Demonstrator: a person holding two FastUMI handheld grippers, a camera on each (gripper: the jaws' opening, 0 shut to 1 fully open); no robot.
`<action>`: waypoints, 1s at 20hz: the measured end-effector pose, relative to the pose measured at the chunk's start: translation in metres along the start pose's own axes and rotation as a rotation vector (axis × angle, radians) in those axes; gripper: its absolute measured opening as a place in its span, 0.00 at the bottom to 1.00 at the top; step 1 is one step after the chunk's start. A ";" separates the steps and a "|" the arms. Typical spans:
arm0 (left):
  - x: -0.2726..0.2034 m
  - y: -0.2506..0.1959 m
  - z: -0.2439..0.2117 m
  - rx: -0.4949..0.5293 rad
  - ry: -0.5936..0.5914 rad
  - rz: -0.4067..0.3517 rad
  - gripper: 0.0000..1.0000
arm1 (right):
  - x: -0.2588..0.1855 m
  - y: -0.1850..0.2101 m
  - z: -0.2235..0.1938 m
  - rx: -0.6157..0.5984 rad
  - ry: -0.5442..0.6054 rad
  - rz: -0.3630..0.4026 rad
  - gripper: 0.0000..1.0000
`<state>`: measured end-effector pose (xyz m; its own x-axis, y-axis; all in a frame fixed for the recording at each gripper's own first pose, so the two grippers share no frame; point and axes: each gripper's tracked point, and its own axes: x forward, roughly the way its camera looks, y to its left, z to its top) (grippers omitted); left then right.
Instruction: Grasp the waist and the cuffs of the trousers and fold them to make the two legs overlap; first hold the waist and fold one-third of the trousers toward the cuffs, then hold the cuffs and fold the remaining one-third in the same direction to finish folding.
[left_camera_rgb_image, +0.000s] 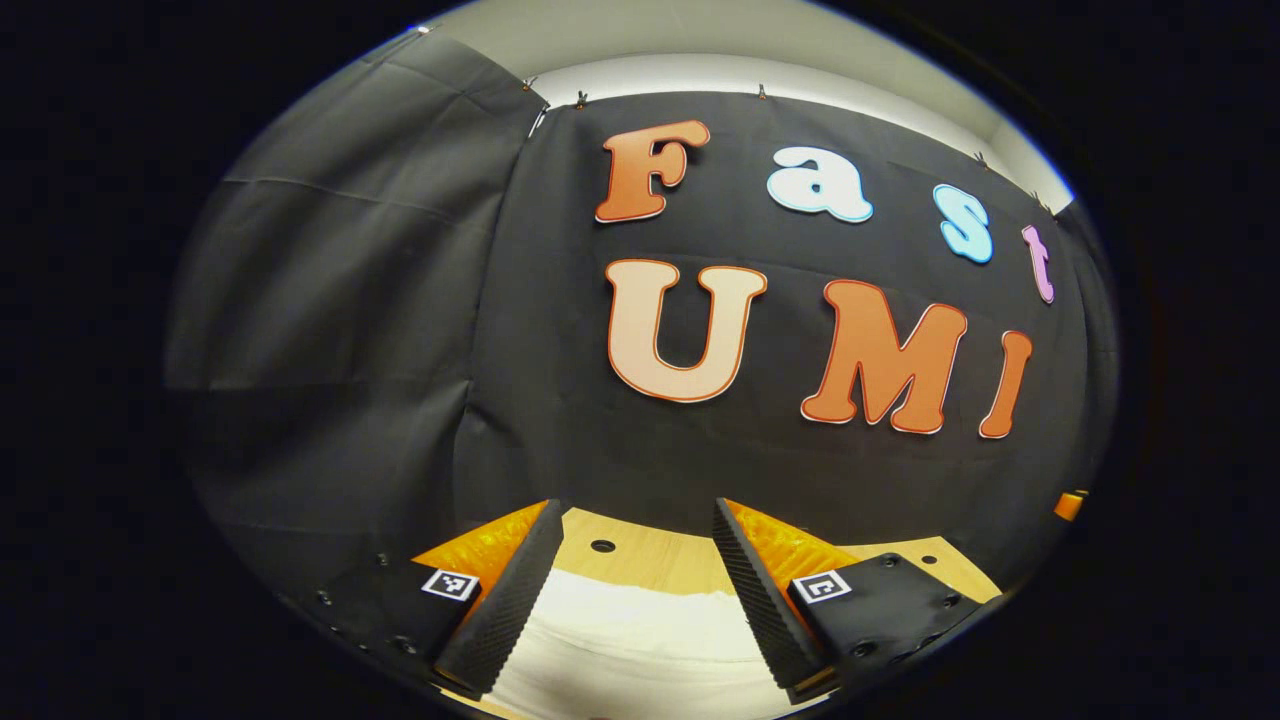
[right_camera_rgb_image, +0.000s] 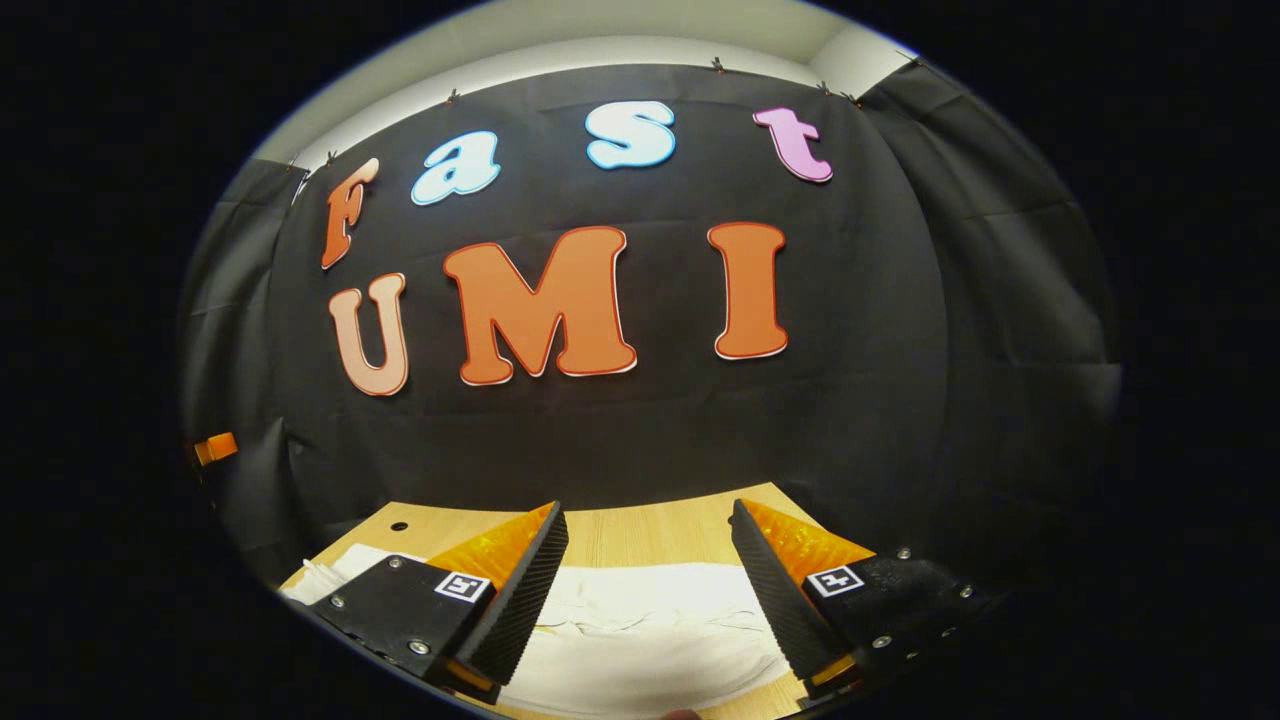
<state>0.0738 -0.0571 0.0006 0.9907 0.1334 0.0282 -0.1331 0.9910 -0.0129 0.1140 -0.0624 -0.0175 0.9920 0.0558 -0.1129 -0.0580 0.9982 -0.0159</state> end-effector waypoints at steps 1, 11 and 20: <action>0.002 -0.004 -0.001 -0.007 0.001 -0.006 0.98 | 0.003 -0.006 -0.004 0.008 0.013 -0.005 0.99; 0.052 -0.031 -0.010 0.031 0.051 -0.072 0.98 | 0.019 -0.038 -0.101 0.445 0.288 -0.070 0.98; 0.061 -0.022 -0.031 0.047 0.098 -0.058 0.98 | -0.006 -0.075 -0.234 0.717 0.584 -0.232 0.99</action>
<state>0.1381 -0.0713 -0.0280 0.9946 0.0767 -0.0702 -0.0746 0.9967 0.0324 0.0865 -0.1428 -0.2478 0.7460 0.0282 -0.6653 0.4086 0.7695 0.4908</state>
